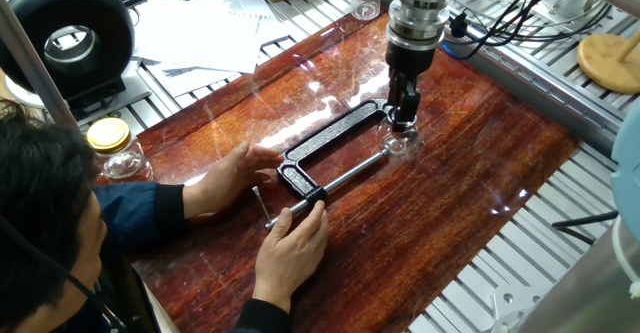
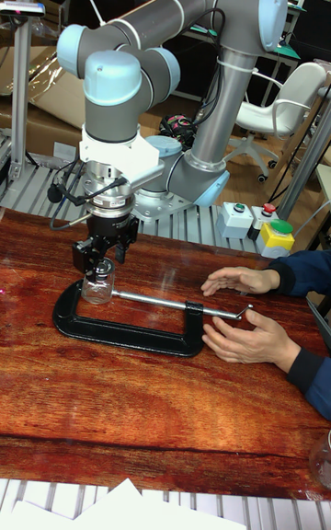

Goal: Screw the lid onto the jar

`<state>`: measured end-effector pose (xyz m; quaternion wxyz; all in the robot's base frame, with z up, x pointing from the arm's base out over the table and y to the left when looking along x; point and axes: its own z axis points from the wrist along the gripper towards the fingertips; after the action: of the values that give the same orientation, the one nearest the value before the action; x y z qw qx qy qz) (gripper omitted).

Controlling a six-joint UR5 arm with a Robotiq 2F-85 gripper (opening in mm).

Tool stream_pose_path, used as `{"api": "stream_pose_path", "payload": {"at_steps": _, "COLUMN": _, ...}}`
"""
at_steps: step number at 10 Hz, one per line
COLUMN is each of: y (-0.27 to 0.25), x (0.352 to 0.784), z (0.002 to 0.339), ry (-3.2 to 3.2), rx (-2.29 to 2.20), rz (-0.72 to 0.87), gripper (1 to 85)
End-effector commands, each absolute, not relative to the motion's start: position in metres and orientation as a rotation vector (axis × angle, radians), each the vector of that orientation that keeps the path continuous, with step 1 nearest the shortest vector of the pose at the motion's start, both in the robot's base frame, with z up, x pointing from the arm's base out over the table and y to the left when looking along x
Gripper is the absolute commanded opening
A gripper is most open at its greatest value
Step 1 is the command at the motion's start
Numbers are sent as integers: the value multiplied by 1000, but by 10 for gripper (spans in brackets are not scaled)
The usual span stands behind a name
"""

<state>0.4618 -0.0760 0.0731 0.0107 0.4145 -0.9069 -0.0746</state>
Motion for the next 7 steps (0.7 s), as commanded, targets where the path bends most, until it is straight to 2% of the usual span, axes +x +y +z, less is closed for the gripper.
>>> {"api": "stream_pose_path", "payload": {"at_steps": 1, "y": -73, "x": 464, "z": 75, "ry": -2849, "rx": 1275, "rz": -250, "gripper": 683}}
{"api": "stream_pose_path", "payload": {"at_steps": 7, "y": -76, "x": 463, "z": 71, "ry": -2869, "rx": 1223, "rz": -240, "gripper": 620}}
